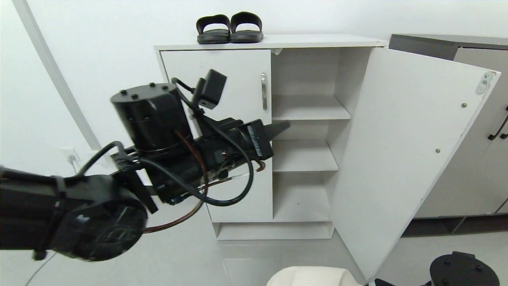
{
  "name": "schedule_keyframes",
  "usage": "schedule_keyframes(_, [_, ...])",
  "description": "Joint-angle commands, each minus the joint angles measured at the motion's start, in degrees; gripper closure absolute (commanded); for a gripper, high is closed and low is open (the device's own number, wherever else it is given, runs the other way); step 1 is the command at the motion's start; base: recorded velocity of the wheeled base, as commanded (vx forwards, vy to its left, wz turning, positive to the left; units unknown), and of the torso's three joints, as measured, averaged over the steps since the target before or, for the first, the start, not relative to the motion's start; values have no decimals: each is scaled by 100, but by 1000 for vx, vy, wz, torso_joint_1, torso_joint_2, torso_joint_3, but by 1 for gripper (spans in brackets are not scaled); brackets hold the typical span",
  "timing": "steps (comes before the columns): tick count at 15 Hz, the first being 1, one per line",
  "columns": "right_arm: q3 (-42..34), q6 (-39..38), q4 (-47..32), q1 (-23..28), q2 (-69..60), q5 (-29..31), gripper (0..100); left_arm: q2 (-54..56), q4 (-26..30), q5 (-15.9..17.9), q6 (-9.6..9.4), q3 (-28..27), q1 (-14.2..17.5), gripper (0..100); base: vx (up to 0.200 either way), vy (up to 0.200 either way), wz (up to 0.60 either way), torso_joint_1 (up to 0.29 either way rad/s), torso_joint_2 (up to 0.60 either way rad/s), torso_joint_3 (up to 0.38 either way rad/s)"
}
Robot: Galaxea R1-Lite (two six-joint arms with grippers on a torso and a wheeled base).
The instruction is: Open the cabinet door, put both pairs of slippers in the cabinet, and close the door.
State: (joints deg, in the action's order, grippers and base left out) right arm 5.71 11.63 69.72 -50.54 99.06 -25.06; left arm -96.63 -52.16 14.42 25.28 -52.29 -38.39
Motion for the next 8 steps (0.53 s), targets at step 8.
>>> schedule_keyframes(8, [3279, -1444, -143, 739, 1827, 4176, 100, 5137, 2975, -423, -656, 2442, 3118, 100, 0, 0, 0, 0, 0, 0])
